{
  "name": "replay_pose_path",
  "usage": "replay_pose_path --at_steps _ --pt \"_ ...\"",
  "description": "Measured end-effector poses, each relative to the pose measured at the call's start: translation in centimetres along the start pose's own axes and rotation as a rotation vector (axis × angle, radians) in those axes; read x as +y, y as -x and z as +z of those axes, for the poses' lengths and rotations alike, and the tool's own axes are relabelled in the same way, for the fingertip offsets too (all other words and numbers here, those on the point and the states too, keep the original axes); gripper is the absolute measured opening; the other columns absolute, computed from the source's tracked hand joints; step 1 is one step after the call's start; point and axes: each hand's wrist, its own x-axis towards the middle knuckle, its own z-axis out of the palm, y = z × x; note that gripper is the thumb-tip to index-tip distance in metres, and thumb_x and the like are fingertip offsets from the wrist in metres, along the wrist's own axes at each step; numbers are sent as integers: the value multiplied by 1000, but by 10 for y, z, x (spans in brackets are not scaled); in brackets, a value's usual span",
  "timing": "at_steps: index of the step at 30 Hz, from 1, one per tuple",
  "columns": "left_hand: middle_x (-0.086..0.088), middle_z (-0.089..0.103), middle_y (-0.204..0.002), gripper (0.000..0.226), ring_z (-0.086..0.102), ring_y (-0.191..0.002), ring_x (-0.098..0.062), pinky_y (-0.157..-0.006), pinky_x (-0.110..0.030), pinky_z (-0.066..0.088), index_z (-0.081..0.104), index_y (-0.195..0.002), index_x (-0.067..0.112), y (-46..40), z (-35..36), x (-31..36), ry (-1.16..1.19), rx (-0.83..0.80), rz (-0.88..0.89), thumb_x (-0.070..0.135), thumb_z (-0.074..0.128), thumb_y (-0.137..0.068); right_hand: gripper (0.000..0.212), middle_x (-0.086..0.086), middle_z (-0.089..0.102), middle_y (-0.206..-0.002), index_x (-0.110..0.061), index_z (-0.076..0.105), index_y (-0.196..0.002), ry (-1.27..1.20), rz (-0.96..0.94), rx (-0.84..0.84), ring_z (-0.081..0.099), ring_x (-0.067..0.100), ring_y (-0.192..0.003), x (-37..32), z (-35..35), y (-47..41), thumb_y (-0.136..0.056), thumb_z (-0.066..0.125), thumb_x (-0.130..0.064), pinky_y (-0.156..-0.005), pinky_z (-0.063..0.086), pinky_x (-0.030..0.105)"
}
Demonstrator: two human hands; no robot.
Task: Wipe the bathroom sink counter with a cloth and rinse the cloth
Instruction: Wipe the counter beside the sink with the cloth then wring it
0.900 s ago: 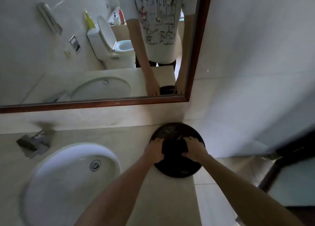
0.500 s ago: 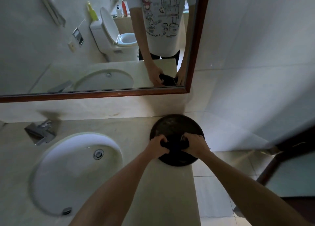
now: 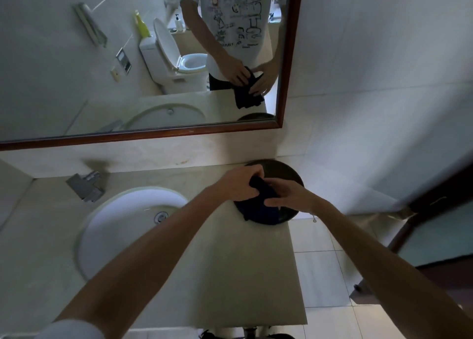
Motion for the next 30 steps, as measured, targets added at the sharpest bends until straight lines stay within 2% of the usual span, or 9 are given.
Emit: replay_pose_path --at_steps 2,7,9,15,20,22,24,26,30 --pt "5 59 -85 28 57 -79 -20 -68 -30 45 46 -88 29 7 -9 7 17 -22 33 14 66 -76 56 -9 69 -119 -32 57 -128 68 3 -14 65 8 -109 -4 16 1 -80 84 -24 -98 54 30" --pt "3 60 -84 26 57 -76 -16 -67 -29 46 49 -87 27 20 -14 11 156 -84 22 10 60 -71 39 -16 69 -95 -32 61 -109 234 23 100 66 1 -87 -7 46 8 -78 83 -40 -85 55 23" --pt "0 61 -88 26 58 -78 -17 -68 -31 49 52 -91 23 25 -6 6 234 -92 -33 10 59 -70 38 -19 66 -90 -32 61 -110 300 23 168 63 -2 -82 -2 56 14 -80 81 -45 -83 52 20" --pt "-2 67 -100 36 64 -93 -23 -74 -31 54 63 -103 17 35 22 -3 325 -74 -250 13 64 -67 51 -10 70 -113 -28 55 -131 350 -4 293 67 9 -98 29 86 36 -88 69 -51 -90 56 30" --pt "-20 70 -88 21 67 -82 -34 -62 -33 49 69 -79 1 41 38 -6 330 42 -438 12 65 -62 48 -3 62 -124 -21 46 -142 471 -18 559 64 14 -100 50 129 50 -100 54 -42 -85 57 29" --pt "-24 69 -85 17 67 -77 -36 -60 -32 47 67 -76 -2 45 40 -7 317 60 -429 11 64 -65 39 -4 63 -117 -20 53 -136 433 -64 623 65 11 -93 51 141 53 -102 51 -40 -81 56 25" --pt "-21 69 -84 16 67 -78 -34 -61 -32 49 69 -80 1 49 37 -7 296 42 -373 11 62 -69 27 -3 68 -102 -18 67 -113 357 -108 660 67 13 -86 46 139 54 -103 50 -37 -76 58 30" --pt "-11 72 -86 25 70 -83 -26 -69 -34 56 73 -89 11 55 31 -7 302 -34 -281 13 58 -70 26 -3 71 -101 -16 73 -102 265 -134 638 66 13 -91 44 124 53 -98 60 -38 -82 58 38" --pt "-2 74 -92 38 70 -87 -17 -75 -28 59 73 -90 29 65 21 -4 428 -141 -221 -2 55 -76 55 -13 65 -117 -23 56 -127 -34 -88 314 65 7 -107 33 101 53 -82 78 -47 -94 56 31"
